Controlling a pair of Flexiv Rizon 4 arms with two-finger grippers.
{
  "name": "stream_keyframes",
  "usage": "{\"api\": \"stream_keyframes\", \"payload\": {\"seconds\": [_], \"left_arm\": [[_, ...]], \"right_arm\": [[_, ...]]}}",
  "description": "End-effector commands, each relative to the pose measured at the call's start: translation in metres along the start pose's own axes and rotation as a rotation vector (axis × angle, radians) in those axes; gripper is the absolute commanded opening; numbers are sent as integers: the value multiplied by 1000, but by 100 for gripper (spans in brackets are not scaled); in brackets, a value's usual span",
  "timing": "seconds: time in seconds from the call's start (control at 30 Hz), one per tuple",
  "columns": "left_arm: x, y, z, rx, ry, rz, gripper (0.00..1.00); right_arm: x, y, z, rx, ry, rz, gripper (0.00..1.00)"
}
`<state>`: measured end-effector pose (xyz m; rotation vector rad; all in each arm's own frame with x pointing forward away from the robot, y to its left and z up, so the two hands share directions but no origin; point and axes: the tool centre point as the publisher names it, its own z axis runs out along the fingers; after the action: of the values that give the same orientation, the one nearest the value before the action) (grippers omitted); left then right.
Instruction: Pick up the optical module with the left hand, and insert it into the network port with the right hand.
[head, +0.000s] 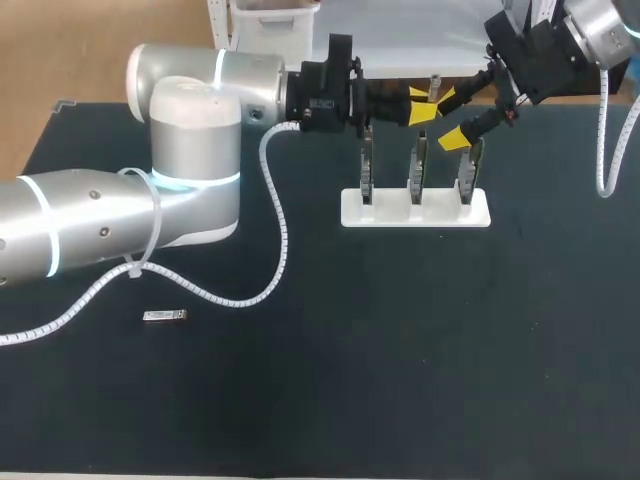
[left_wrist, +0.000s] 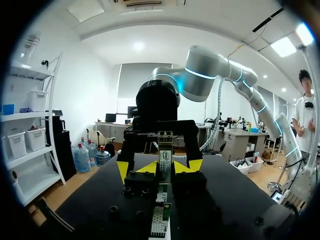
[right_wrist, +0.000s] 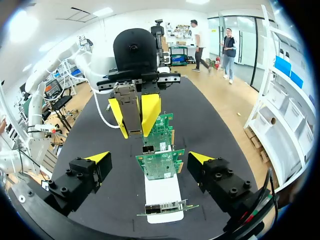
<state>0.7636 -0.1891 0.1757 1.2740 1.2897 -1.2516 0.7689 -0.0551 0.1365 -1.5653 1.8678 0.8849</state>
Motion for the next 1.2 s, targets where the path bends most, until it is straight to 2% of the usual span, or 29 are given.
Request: {"api": "stream_keyframes", "payload": {"seconds": [0.03, 0.97, 1.2], "left_arm": [[3, 0, 1, 2, -8, -1, 0], [9, 1, -1, 8, -20, -25, 0], [12, 4, -4, 12, -52, -63, 0]], "right_arm": [[0, 2, 0, 3, -1, -1, 100], [0, 2, 0, 3, -1, -1, 100], [0, 2, 0, 3, -1, -1, 100]]}}
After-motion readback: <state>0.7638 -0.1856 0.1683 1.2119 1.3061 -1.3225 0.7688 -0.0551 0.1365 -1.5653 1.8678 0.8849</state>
